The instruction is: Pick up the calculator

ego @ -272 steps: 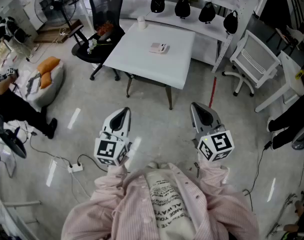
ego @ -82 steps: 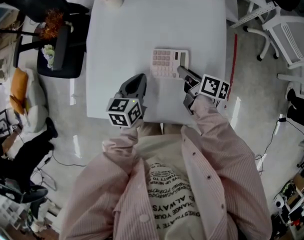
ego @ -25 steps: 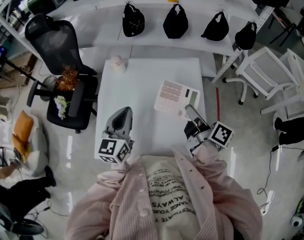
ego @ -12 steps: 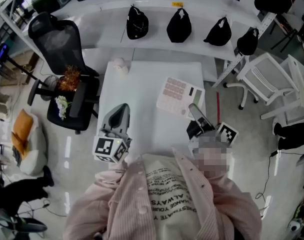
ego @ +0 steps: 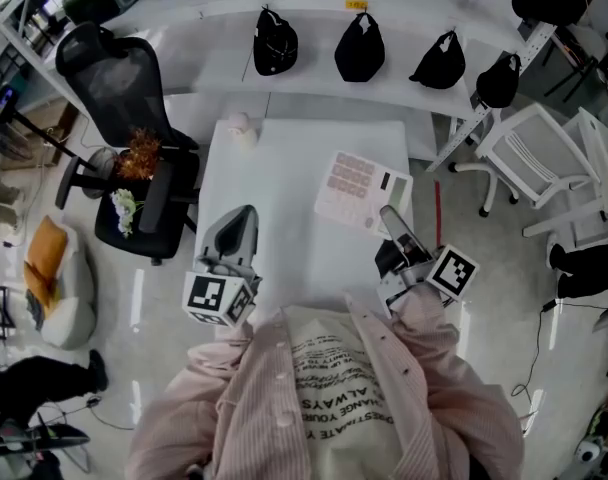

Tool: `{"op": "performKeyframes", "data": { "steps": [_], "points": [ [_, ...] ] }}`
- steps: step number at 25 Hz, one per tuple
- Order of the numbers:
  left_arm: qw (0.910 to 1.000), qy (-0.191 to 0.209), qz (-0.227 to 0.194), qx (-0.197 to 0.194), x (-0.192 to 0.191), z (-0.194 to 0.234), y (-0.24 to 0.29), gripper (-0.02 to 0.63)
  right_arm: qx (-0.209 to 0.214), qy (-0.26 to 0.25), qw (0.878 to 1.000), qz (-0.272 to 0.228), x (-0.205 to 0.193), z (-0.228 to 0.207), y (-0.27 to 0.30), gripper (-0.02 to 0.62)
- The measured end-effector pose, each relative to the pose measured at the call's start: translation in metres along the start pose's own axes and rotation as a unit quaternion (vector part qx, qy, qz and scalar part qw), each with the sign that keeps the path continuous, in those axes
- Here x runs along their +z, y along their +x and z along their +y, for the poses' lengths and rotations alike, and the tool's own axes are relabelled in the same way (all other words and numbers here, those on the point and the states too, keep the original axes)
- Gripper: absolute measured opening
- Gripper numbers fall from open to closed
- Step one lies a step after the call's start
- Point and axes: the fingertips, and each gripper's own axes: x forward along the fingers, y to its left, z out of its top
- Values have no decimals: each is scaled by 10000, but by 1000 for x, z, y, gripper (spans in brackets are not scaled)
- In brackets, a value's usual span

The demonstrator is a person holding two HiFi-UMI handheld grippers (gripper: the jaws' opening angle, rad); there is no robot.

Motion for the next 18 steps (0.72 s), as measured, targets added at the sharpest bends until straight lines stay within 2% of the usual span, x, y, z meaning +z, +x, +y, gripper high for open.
{"op": "performKeyframes", "data": {
  "steps": [18],
  "points": [
    [9999,-40,105,13,-11,0,1,2,-125,111,9999,-1,-1,-9,-5,60]
  ]
}}
